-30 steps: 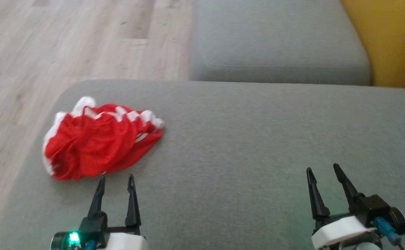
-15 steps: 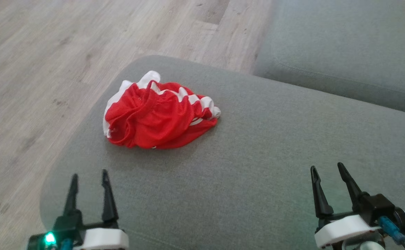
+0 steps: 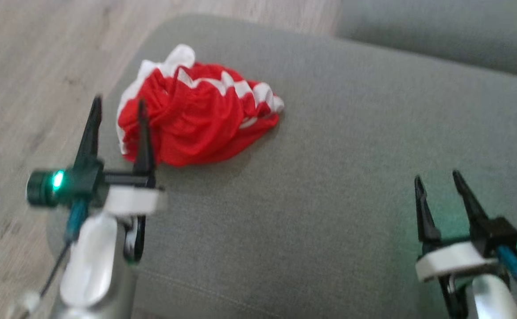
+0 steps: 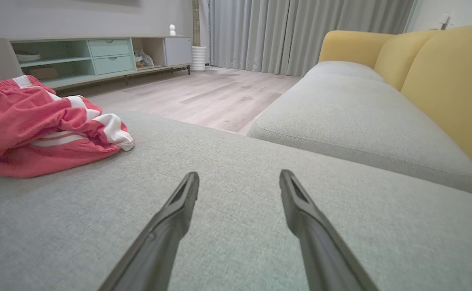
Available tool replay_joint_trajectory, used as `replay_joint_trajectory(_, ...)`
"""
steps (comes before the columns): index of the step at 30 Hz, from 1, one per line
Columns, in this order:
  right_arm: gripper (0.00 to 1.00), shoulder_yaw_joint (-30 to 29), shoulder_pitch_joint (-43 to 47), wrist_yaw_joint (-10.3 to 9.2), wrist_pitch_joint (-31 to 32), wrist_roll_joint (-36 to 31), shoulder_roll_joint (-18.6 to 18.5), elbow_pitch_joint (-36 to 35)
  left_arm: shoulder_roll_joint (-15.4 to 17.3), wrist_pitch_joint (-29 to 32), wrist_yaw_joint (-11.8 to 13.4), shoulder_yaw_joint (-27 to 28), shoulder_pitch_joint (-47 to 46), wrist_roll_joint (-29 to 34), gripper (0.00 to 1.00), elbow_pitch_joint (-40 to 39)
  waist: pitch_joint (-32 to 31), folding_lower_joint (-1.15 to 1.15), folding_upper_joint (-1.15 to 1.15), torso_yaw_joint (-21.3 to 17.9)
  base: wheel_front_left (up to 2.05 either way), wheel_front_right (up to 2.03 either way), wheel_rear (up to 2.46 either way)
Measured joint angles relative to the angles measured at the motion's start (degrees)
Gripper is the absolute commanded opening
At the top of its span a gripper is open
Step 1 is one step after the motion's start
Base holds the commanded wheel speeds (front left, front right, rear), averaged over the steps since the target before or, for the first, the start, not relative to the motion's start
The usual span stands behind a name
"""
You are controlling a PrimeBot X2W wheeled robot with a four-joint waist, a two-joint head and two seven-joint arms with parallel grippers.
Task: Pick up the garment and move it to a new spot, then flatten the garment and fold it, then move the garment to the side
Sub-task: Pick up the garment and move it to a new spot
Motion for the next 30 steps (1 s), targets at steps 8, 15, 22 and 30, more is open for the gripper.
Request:
replay_joint_trajectory(8,1.0,-0.6,-5.1,0.0,0.0,-3.0,-3.2,-1.4,-0.7,0.0,0.5,0.1,-16.6,-0.7,1.0,18.0,9.8,0.01,0.0,-2.4,0.0,0.0,0.0)
replay_joint_trajectory(15,1.0,-0.9,-6.5,0.0,0.0,-3.0,-5.6,-2.3,-2.0,1.1,2.8,1.3,-24.3,-5.6,1.0,33.8,15.2,0.01,0.0,-4.5,0.0,0.0,0.0)
replay_joint_trajectory(22,1.0,-0.5,-7.0,0.0,0.0,-3.0,-6.1,-3.4,-2.1,0.8,3.0,0.5,-27.6,-6.5,0.0,41.5,17.6,-0.01,0.0,-5.3,0.0,0.0,0.0)
replay_joint_trajectory(30,1.0,1.0,-8.5,0.0,0.0,-2.9,-5.0,-2.7,-1.9,0.4,2.7,-1.8,-29.0,-4.9,0.0,33.8,16.3,0.0,0.0,-5.7,0.0,0.0,0.0)
